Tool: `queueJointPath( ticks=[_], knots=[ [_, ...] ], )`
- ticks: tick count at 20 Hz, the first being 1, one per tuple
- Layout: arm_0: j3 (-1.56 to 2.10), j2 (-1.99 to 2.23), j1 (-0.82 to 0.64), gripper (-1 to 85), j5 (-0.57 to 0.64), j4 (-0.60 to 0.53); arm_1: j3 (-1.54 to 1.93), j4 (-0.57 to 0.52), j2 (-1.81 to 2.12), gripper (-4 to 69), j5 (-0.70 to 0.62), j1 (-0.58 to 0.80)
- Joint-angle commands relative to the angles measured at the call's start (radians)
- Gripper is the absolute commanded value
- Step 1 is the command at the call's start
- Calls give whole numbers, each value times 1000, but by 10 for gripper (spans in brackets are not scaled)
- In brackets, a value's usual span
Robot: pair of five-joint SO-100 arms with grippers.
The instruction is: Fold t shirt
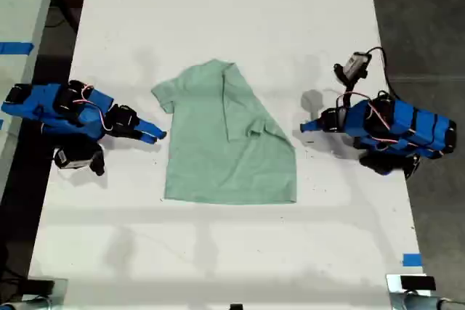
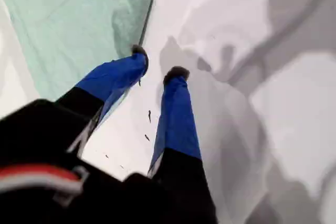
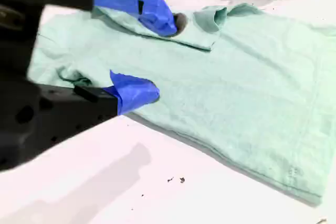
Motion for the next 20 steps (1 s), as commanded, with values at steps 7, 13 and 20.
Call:
queueJointPath(
  ticks=[7,13,20],
  knots=[
    [41,12,-163,-1,-11,2,67,5,11,79,8,-41],
    [-78,-29,-256,-4,-75,-11,67,5,11,79,8,-37],
    [-980,-1203,-686,104,416,249,67,5,11,78,8,-43]
  ],
)
